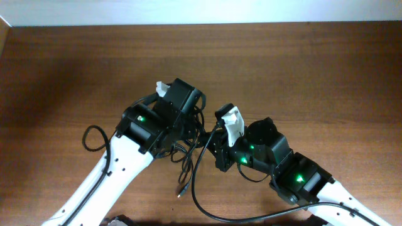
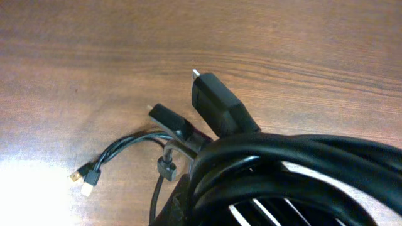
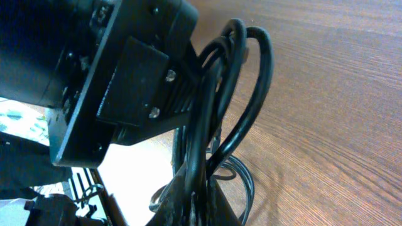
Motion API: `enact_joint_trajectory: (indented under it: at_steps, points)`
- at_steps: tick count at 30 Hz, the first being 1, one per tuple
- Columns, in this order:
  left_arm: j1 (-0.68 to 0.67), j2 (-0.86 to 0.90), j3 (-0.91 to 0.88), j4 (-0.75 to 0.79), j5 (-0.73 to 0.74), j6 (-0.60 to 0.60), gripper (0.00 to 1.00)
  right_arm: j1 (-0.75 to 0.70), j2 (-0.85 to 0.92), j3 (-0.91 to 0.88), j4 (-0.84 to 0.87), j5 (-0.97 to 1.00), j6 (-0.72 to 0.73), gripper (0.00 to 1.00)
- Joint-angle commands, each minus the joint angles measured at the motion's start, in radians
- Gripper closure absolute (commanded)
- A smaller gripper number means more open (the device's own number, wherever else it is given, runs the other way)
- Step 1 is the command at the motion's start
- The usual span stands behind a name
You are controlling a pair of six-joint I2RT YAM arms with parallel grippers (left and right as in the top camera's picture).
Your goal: Untangle cables
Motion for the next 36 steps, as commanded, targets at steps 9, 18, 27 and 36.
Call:
enact_joint_trajectory:
  at_steps: [9, 18, 27, 36]
  points:
    - [-0.006, 0.007, 0.005, -0.159, 0.005, -0.629, 1.00, 0.005, -0.110, 0.005, -0.018, 0.401, 0.284, 0.96]
    - [-0.007, 0.007, 0.005, -0.093, 0.053, -0.508, 1.00, 0.005, -0.117, 0.005, -0.351, 0.546, 0.457, 0.96]
    - [-0.007, 0.007, 0.005, -0.076, -0.077, -0.055, 1.00, 0.005, -0.211, 0.005, -0.204, 0.169, -0.047, 0.59]
    - [-0.008, 0.007, 0.005, 0.012, 0.140, -0.056, 1.00, 0.005, -0.102, 0.005, -0.162, 0.035, -0.092, 0.50]
